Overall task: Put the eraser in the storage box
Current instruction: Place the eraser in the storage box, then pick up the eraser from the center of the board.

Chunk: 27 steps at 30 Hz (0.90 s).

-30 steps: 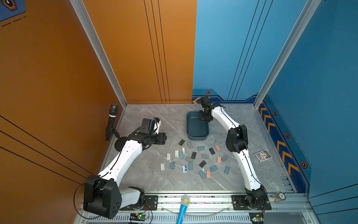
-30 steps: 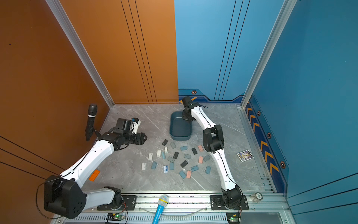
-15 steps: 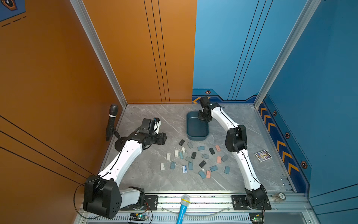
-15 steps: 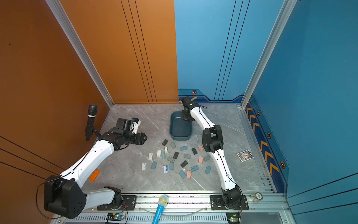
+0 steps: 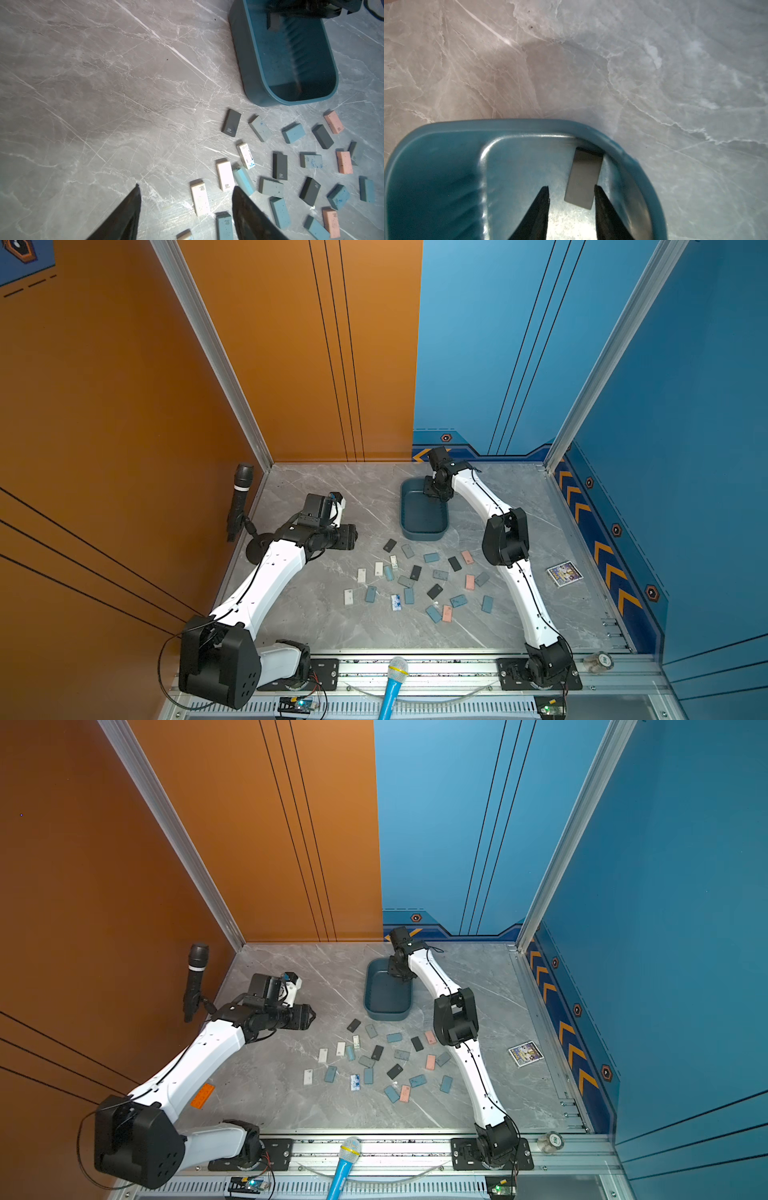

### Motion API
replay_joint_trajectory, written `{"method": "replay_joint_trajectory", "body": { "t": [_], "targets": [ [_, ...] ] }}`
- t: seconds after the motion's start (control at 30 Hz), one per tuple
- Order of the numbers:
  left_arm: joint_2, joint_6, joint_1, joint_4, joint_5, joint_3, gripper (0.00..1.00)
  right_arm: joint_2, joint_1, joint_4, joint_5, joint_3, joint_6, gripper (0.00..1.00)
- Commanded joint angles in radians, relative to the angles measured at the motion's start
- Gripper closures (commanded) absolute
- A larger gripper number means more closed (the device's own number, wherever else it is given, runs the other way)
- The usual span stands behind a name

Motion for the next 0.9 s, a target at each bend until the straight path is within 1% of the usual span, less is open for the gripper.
{"method": "replay_joint_trajectory", "body": {
  "t": [0.0,0.13,0.23,0.3,0.4,0.43,0.57,0.67,0.77,0.87],
  "targets": [
    [-0.022,-0.005,0.005,0.004,0.014,0.009,0.3,-0.073,0.002,0.007,-0.025,0.023,0.019,0.62],
    [-0.033,-0.007,0.005,0.002,0.002,0.005,0.3,-0.149,0.012,-0.009,-0.023,0.017,0.0,0.62],
    [-0.037,-0.007,-0.009,-0.018,-0.014,0.007,0.31,-0.219,0.027,-0.036,0.007,-0.002,-0.028,0.62],
    [-0.041,0.005,-0.042,-0.04,-0.058,0.01,0.31,-0.281,0.038,-0.036,0.026,-0.049,-0.05,0.62],
    [-0.047,-0.007,-0.107,-0.076,-0.178,0.01,0.32,-0.379,0.056,-0.036,0.052,-0.135,-0.086,0.62],
    [-0.045,-0.03,-0.119,-0.095,-0.196,0.011,0.33,-0.416,0.061,-0.035,0.062,-0.169,-0.097,0.62],
    [-0.044,-0.124,-0.139,-0.172,-0.176,-0.004,0.38,-0.572,0.086,-0.031,0.123,-0.339,-0.126,0.62],
    [-0.055,-0.202,-0.161,-0.235,-0.197,-0.025,0.41,-0.677,0.107,0.003,0.159,-0.476,-0.138,0.62],
    [-0.075,-0.293,-0.2,-0.285,-0.23,-0.055,0.42,-0.788,0.123,0.074,0.165,-0.652,-0.123,0.61],
    [-0.093,-0.383,-0.247,-0.323,-0.254,-0.089,0.43,-0.89,0.126,0.147,0.154,-0.833,-0.096,0.59]
  ]
}}
